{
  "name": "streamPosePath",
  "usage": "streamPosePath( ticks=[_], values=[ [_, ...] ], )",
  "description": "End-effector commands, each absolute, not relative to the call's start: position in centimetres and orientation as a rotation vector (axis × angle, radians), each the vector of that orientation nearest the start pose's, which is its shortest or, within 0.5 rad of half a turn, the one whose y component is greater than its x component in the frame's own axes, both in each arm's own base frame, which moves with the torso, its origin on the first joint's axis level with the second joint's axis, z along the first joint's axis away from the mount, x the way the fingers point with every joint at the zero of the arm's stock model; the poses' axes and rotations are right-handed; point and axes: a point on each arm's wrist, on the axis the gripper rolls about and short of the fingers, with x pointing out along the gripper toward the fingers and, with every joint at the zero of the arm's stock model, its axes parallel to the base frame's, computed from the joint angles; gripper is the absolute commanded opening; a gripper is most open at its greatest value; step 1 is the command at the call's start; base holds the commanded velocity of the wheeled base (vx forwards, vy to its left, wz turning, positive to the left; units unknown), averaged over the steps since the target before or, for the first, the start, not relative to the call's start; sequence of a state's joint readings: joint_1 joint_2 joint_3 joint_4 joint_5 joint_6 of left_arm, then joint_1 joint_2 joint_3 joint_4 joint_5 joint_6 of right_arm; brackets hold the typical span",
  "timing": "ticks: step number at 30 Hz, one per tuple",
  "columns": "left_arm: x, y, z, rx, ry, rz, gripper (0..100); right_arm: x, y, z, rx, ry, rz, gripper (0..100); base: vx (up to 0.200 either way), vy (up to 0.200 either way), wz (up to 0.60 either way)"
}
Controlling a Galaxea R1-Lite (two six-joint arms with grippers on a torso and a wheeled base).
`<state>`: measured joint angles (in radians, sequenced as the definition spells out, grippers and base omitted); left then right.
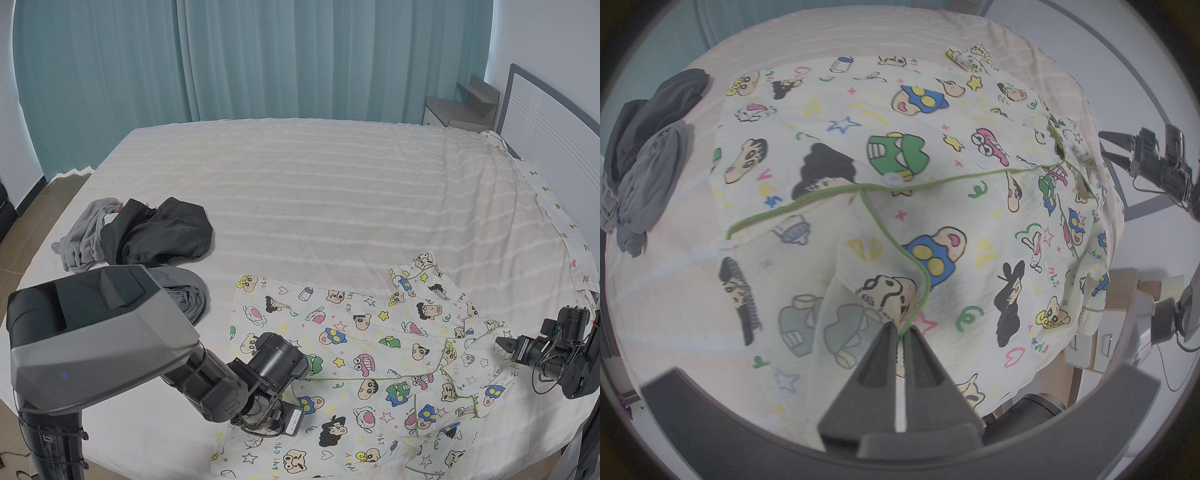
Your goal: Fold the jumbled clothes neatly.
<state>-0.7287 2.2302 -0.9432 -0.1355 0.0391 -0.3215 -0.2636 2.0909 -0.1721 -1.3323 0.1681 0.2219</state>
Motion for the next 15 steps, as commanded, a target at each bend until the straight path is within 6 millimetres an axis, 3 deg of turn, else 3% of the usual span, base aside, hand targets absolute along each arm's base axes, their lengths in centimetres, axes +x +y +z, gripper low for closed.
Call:
streamPosePath(
  ticks=[1, 15],
  values=[
    [26.2, -21.7, 1.1, 0.126, 1.141, -0.404, 0, 23.8, -6.0, 1.3, 0.342, 0.563, -0.156, 100, 0.0, 0.0, 0.0],
    [28.7, -16.4, 2.3, -0.025, 1.045, -0.308, 0, 23.8, -6.0, 0.9, 0.341, 0.582, -0.158, 100, 0.0, 0.0, 0.0]
  ],
)
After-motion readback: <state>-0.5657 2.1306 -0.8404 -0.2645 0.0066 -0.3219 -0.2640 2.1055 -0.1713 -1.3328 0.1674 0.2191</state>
